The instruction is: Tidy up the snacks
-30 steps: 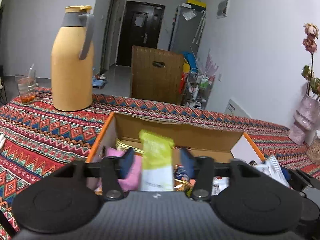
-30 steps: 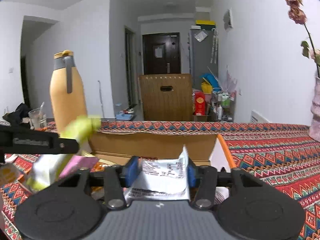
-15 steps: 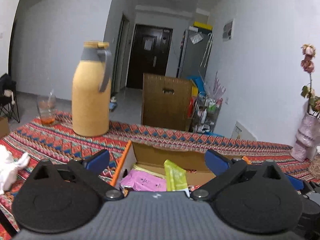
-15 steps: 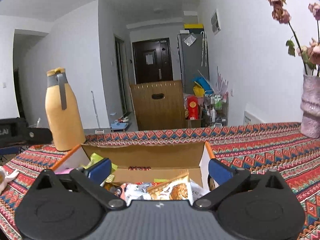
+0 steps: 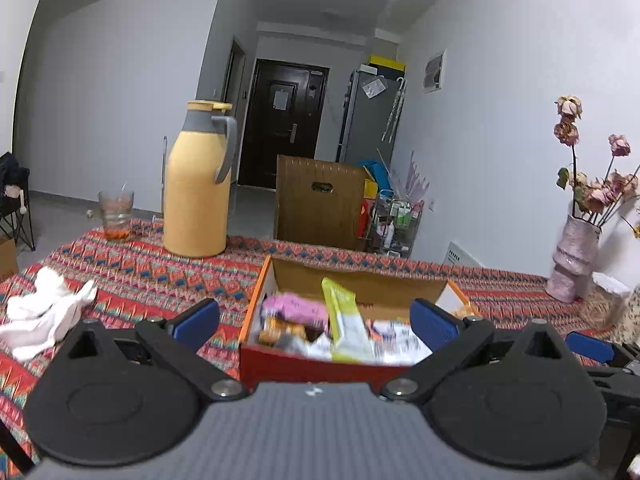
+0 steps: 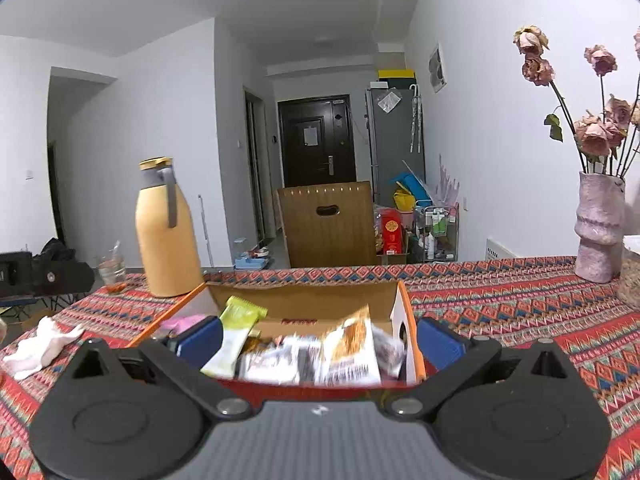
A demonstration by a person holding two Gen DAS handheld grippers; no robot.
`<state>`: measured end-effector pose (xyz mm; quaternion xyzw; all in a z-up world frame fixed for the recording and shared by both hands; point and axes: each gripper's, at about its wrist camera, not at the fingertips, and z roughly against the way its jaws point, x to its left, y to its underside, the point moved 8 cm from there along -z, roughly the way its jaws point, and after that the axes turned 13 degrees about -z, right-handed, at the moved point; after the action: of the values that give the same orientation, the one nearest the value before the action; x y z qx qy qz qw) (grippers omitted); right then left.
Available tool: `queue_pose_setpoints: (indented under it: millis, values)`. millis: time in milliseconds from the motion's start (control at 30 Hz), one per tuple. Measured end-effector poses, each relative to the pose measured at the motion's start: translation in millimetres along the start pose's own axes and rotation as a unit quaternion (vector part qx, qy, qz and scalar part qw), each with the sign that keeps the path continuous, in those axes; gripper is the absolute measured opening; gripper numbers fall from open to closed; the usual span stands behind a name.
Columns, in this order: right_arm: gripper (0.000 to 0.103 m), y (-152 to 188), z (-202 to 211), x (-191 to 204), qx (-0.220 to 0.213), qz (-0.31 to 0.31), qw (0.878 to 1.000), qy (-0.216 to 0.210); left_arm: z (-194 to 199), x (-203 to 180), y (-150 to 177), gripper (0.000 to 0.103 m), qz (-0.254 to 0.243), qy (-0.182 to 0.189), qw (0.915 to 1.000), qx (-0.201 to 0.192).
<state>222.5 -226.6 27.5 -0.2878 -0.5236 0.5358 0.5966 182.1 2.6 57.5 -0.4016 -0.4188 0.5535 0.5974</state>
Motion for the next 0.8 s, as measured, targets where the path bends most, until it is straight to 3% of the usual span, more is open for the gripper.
queue_pose_setpoints:
  millis: [467,800]
  values:
    - [0.103,65.6,57.1,-7.6,0.05,-0.009,0.999,0.002,21.1,-10.0,72.7,0.103,-0.02,0.029,0.9978,0.056]
    - [0.103,79.0,60.4,-15.6,0.068,-0.016,0.997,0.013,20.3,-16.9,88.6,0.103,-0.029,0.036,0.9962,0.073]
